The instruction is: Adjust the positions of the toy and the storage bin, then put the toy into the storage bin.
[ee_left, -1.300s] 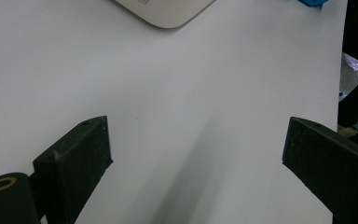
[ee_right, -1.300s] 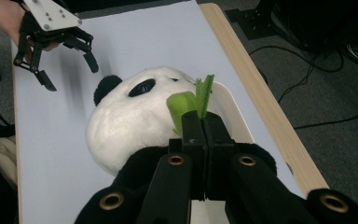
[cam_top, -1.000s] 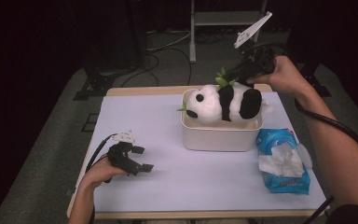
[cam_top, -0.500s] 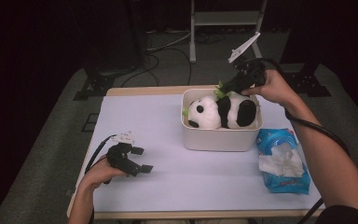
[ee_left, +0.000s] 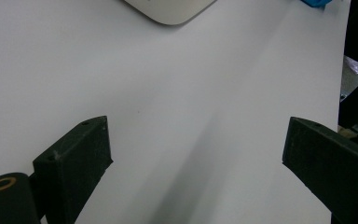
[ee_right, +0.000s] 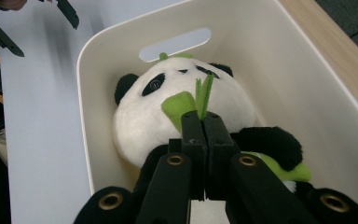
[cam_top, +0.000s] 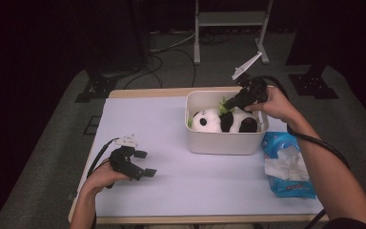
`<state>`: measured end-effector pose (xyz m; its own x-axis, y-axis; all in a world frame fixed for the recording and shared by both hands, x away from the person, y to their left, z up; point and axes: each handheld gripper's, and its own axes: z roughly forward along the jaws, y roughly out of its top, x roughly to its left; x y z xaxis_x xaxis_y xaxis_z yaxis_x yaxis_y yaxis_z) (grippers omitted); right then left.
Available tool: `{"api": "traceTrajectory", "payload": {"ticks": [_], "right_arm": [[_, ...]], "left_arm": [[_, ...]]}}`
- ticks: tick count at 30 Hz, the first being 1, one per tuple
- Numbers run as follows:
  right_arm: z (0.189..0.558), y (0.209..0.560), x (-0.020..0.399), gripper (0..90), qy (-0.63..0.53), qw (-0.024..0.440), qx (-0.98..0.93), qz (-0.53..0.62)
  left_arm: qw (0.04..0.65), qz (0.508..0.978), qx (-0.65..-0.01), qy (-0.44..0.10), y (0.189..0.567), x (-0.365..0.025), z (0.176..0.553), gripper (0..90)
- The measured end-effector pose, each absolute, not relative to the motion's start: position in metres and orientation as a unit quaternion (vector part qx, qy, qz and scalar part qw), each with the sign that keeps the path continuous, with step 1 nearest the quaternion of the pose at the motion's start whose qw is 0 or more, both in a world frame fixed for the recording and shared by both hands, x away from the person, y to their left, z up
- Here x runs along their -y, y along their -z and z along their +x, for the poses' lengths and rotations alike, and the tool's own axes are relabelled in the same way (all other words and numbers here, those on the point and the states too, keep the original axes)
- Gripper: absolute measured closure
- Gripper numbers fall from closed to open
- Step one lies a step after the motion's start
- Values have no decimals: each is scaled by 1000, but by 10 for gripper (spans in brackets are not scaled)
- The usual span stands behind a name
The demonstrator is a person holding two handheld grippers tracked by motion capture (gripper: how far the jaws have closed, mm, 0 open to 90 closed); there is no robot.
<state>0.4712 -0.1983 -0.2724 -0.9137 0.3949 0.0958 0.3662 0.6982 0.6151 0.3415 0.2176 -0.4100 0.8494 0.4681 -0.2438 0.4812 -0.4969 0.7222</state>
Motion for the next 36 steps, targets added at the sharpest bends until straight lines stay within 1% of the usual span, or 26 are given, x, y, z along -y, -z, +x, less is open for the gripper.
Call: {"api": "traceTrajectory", "payload": {"ticks": [6,11,14,16,18,20,22,23,29,36], "right_arm": [[471,285,197,875,-325,11,-922,209],[469,289,198,867,-323,12,-923,210],[468,288,201,832,-331,8,-919,212],[466,287,202,772,-337,12,-917,214],[463,285,203,754,-337,13,-918,211],[461,283,205,707,-342,10,-915,212],[459,281,207,704,-348,11,-913,212],[458,280,209,680,-351,11,-912,212],[446,273,218,620,-371,16,-905,209],[430,269,232,602,-394,22,-894,214]], "left_arm": [[420,865,-275,8,410,-218,341,69],[417,866,-276,9,411,-218,341,69],[417,866,-275,9,411,-217,341,69],[416,867,-275,10,412,-217,341,69],[417,866,-274,10,412,-217,341,69],[417,866,-276,10,412,-216,341,69],[417,866,-275,11,412,-216,341,69],[416,867,-274,11,412,-216,341,69],[415,868,-273,10,412,-215,340,68],[414,869,-273,11,412,-214,339,68]]}}
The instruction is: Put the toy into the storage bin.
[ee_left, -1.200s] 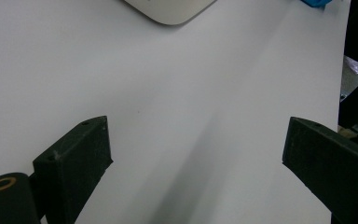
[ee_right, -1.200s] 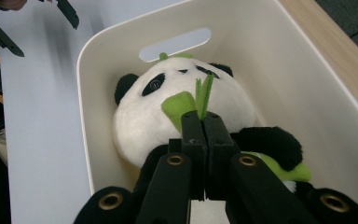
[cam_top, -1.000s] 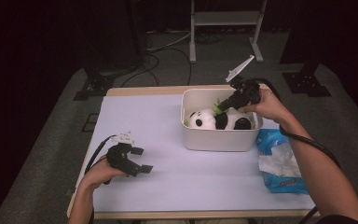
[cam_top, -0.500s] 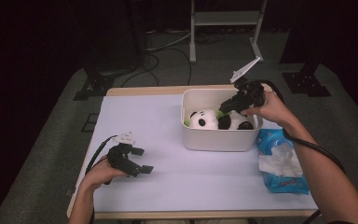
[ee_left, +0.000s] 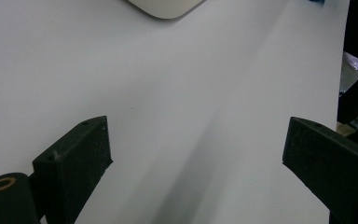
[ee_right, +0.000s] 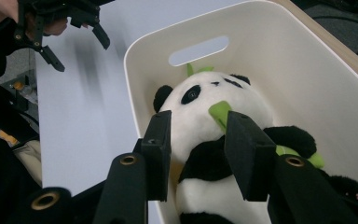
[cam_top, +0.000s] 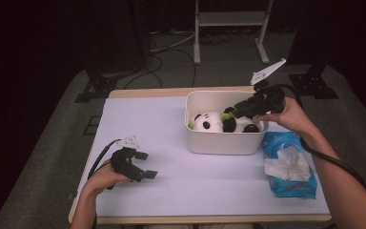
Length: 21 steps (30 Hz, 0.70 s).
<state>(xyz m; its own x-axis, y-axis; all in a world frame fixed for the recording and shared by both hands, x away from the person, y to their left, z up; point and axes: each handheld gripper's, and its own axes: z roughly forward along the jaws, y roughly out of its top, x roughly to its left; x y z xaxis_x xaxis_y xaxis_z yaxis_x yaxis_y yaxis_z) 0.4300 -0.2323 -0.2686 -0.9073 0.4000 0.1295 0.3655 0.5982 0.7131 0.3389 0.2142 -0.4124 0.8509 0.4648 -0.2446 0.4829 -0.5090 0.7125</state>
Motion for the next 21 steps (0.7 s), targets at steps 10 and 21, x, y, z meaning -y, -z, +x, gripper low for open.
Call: {"api": "traceTrajectory", "payload": {"ticks": [10,21], "right_arm": [[408,266,246,573,-406,31,-887,218],[393,273,255,551,-421,26,-877,229]], "left_arm": [[419,867,-271,3,407,-216,338,68],[424,864,-272,3,406,-216,340,68]]}}
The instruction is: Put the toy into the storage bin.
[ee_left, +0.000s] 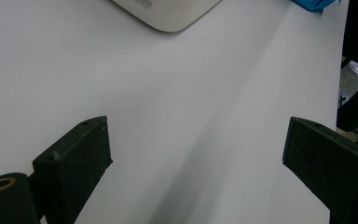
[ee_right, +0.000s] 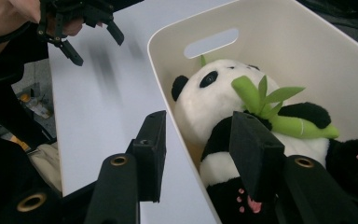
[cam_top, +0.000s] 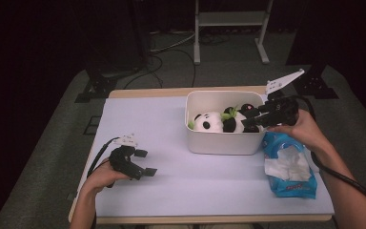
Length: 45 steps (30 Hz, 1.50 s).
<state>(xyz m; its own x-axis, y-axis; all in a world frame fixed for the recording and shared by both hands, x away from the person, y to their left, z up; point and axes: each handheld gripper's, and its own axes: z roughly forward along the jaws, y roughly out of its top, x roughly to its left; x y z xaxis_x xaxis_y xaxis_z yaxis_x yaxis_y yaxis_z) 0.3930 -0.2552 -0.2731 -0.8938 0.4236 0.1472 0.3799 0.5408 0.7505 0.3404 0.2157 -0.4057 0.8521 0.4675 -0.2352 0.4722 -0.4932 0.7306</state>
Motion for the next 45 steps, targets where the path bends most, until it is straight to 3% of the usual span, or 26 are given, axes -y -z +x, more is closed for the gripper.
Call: {"api": "traceTrajectory", "payload": {"ticks": [45], "right_arm": [[340,320,293,488,-413,15,-868,274]], "left_arm": [[428,864,-266,-14,396,-216,338,58]]}}
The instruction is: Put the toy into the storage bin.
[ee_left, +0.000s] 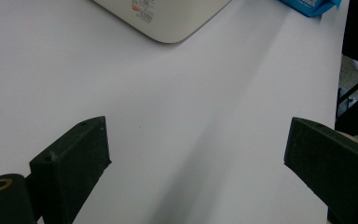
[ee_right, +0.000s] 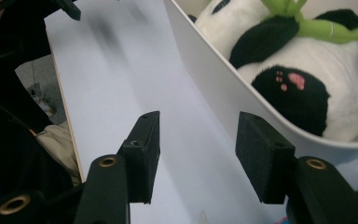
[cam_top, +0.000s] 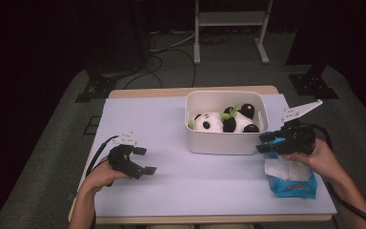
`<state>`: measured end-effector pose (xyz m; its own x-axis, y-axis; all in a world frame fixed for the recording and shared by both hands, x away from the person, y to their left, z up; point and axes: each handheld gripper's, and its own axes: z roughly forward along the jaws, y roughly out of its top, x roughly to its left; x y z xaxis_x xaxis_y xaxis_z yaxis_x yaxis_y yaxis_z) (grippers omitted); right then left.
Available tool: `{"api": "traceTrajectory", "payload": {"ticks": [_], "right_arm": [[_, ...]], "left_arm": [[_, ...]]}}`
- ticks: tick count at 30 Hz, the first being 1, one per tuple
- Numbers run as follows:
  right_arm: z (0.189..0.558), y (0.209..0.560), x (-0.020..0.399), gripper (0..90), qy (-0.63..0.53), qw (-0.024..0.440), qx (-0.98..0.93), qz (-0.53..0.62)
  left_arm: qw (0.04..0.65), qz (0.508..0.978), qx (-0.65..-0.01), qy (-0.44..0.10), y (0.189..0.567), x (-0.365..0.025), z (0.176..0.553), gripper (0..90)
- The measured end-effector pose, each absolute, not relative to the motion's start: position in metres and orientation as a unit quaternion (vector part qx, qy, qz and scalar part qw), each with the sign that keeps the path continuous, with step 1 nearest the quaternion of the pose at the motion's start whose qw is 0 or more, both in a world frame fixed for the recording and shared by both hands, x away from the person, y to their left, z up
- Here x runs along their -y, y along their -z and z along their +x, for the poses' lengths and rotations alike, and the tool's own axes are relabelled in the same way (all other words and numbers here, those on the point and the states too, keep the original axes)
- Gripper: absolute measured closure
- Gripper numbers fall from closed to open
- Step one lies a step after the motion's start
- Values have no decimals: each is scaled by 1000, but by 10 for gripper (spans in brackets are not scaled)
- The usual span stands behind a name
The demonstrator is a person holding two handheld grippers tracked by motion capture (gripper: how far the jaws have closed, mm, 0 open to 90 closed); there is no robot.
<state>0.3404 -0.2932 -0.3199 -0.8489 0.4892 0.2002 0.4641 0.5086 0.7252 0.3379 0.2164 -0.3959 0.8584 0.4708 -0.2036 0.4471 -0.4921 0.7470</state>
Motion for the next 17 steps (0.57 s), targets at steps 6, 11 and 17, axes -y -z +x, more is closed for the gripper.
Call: {"api": "traceTrajectory", "payload": {"ticks": [6,11,17], "right_arm": [[334,328,301,473,-410,8,-867,283],[331,333,305,473,-409,5,-866,286],[329,338,306,453,-412,6,-864,288]], "left_arm": [[428,861,-274,-15,397,-219,337,49],[428,861,-275,-16,397,-220,337,48],[427,861,-275,-16,397,-219,337,48]]}}
